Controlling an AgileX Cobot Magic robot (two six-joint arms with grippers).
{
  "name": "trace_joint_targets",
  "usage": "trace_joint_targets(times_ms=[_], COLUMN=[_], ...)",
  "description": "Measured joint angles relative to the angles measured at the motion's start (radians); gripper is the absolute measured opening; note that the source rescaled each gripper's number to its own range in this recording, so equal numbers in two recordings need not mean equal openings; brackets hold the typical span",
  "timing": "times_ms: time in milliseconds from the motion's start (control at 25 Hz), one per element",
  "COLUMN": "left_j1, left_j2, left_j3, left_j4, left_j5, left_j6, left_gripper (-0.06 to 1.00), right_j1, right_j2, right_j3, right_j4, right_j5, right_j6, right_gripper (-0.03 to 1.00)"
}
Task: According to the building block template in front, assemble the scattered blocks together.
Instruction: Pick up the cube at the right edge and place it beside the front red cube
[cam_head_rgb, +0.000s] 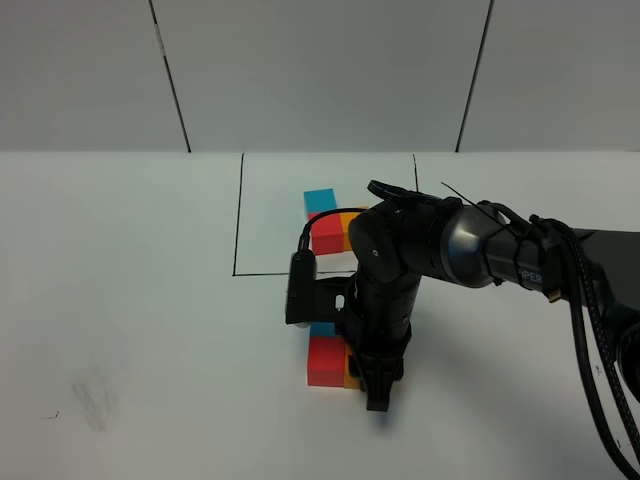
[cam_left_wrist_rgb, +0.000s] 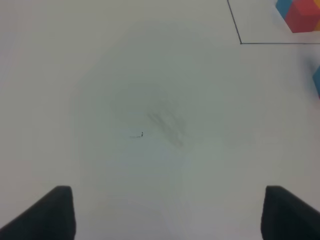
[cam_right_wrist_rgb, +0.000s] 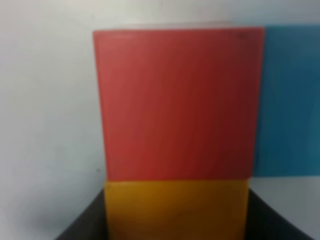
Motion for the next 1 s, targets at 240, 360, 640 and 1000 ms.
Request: trace_joint_targets(times_ms=[240, 360, 640, 1000], left_j1=[0.0, 0.0, 0.0, 0.0], left_j2=[0.0, 0.0, 0.0, 0.0], left_j3=[0.0, 0.0, 0.0, 0.0], left_j4=[0.0, 0.0, 0.0, 0.0], left_j5=[0.0, 0.0, 0.0, 0.0], left_j6=[0.0, 0.0, 0.0, 0.0], left_gripper=[0.79, 0.79, 0.79, 0.79], right_j1=[0.0, 0.0, 0.0, 0.0], right_j2=[0.0, 0.0, 0.0, -0.002], right_j3=[0.0, 0.0, 0.0, -0.048], right_j4=[0.0, 0.0, 0.0, 0.012], right_j5=[0.0, 0.0, 0.001, 0.116], right_j6=[0.0, 0.0, 0.0, 0.012], right_gripper=[0.2, 0.2, 0.21, 0.24])
